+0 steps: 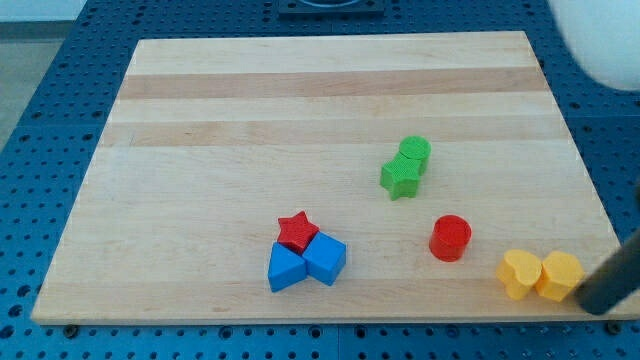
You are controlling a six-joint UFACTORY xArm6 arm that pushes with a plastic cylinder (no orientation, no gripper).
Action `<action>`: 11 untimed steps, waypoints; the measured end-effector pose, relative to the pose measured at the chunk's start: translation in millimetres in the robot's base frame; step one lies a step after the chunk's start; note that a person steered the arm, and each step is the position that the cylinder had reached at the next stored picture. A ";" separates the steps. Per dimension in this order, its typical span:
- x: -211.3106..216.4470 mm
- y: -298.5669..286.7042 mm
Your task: Separate the yellow hexagon from the yellow heart
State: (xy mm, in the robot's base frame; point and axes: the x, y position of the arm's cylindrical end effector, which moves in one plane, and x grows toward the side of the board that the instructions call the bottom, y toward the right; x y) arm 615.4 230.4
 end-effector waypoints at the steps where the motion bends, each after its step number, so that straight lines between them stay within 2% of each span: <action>1: -27.8 -48.4; 2: -64.7 -73.9; 3: -76.5 -83.9; 5: -53.2 -57.5; 7: -34.6 26.9; 8: -46.7 44.7; 10: -94.4 6.8; 11: -94.9 16.2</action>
State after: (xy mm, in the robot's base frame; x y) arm 520.4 246.6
